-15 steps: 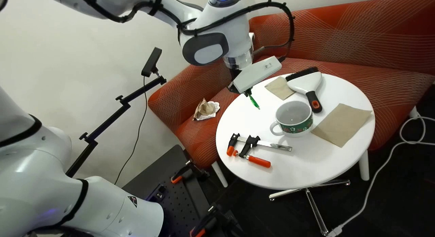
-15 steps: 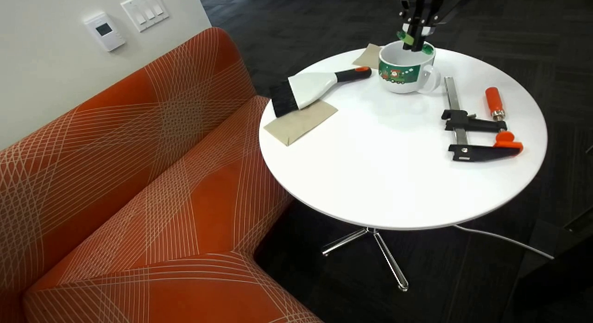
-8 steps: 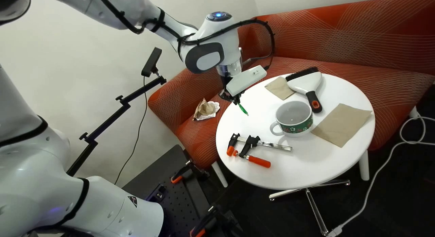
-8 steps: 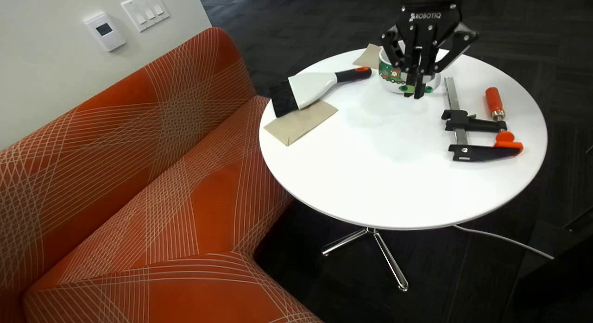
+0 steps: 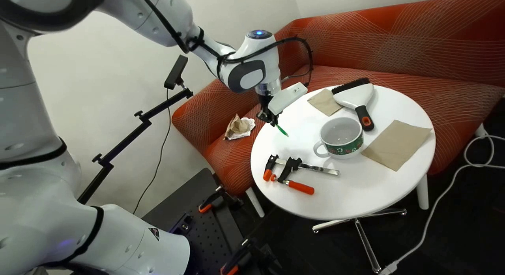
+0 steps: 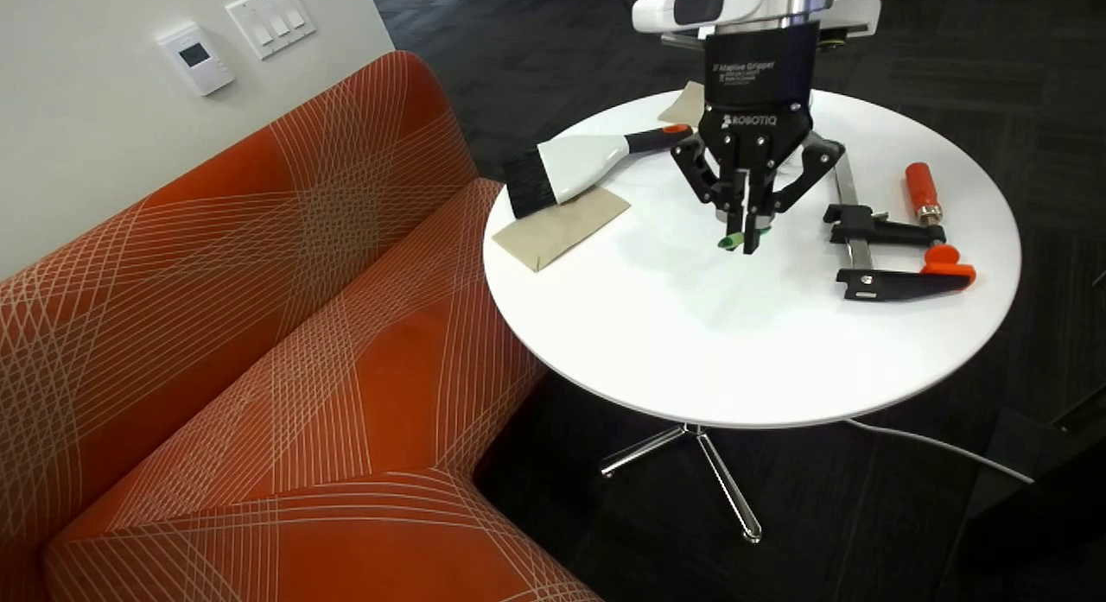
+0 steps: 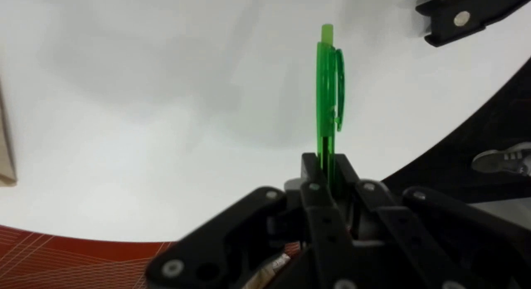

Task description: Remove the green pen from the white bowl

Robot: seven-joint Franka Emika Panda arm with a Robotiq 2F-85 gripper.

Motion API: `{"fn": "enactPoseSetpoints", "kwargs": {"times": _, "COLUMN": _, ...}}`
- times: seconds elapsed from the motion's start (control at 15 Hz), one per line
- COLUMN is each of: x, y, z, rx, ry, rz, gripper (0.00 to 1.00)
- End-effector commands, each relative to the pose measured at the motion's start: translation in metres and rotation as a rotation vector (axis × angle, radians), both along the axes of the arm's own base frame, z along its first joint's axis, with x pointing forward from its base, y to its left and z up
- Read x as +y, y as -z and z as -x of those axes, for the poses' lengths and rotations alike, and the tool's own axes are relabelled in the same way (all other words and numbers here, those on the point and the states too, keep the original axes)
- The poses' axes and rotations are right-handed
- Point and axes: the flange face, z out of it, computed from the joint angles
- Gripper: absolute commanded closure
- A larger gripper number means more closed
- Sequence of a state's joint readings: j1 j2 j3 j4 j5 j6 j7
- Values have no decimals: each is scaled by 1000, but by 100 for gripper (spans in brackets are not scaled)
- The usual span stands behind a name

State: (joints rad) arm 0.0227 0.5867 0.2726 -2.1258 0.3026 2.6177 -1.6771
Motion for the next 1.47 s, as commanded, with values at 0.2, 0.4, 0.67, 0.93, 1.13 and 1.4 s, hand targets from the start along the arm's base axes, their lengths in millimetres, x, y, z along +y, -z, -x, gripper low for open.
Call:
{"fn": "enactPoseSetpoints", "kwargs": {"times": 0.2, "x": 21, "y": 36, "z": -17, "rx": -115, "ry": -18, "rz": 85, "gripper": 97}}
{"fn": "enactPoseSetpoints", "kwargs": {"times": 0.4, "x": 29, "y": 44, "z": -19, "rx": -159, "ry": -25, "rz": 118, "gripper": 62}}
{"fn": "enactPoseSetpoints", "kwargs": {"times": 0.67, "x": 35, "y": 42, "z": -19, "rx": -196, "ry": -21, "rz": 137, "gripper": 34}}
{"fn": "enactPoseSetpoints", "kwargs": {"times": 0.93, "x": 34, "y": 30, "z": -20, "rx": -211, "ry": 8, "rz": 134, "gripper": 3}}
{"fn": "enactPoseSetpoints", "kwargs": {"times": 1.13, "x": 31, "y": 22, "z": -21, "rx": -205, "ry": 28, "rz": 128, "gripper": 0}}
{"fn": "enactPoseSetpoints", "kwargs": {"times": 1.4, "x": 31, "y": 30, "z": -25, "rx": -196, "ry": 20, "rz": 123, "gripper": 0}}
